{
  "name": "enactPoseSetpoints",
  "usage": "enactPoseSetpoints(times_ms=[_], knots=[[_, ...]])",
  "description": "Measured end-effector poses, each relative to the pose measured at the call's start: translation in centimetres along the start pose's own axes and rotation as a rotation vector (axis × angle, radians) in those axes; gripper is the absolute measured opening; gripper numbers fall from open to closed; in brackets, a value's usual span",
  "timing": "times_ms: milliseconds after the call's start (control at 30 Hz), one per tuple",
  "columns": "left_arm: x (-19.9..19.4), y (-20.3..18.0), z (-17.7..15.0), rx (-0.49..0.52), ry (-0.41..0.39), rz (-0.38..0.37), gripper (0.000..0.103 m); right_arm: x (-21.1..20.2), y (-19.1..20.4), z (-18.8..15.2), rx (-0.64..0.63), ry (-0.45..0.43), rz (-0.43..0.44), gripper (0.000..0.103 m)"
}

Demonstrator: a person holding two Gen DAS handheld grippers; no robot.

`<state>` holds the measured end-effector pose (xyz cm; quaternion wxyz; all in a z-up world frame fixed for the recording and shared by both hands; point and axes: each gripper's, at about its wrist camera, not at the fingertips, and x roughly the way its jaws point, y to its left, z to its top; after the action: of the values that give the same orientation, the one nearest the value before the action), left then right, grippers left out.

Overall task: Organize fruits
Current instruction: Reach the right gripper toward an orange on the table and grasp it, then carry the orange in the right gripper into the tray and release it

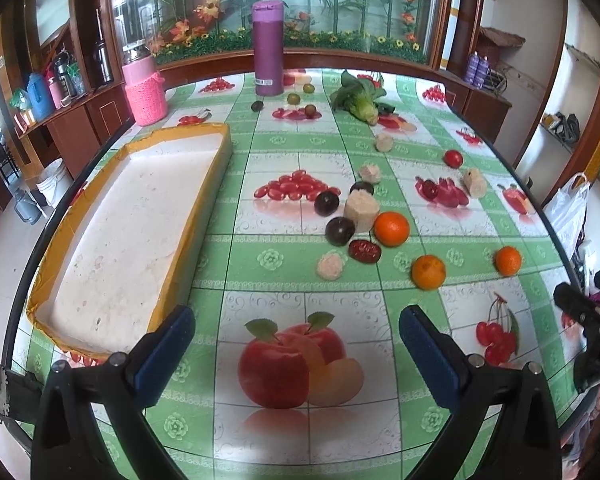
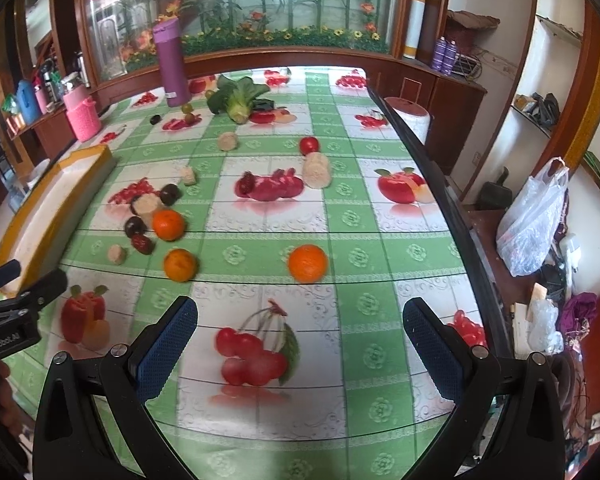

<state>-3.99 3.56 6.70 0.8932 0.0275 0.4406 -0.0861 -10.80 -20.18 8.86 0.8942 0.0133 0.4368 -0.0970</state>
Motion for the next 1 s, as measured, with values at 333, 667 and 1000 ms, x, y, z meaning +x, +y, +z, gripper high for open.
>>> enactPoseSetpoints(times_ms=[333,667,1000], knots=[[0.8,-1.0,-0.9,0.08,0.055,-0.007,0.103,6.0,-1.2,2.0,0.022,0.105,0.041,0.103],[1.6,-1.4,-0.5,0.081,0.092,-0.027,0.103,10.5,-1.1,2.8,-0.006,0.181,0.087,0.054],[3.1,-4.8,0.8,0.086,0.149,-0.157,0.089,8.8,-1.5,2.2,-0.04,0.121,0.141,0.035]])
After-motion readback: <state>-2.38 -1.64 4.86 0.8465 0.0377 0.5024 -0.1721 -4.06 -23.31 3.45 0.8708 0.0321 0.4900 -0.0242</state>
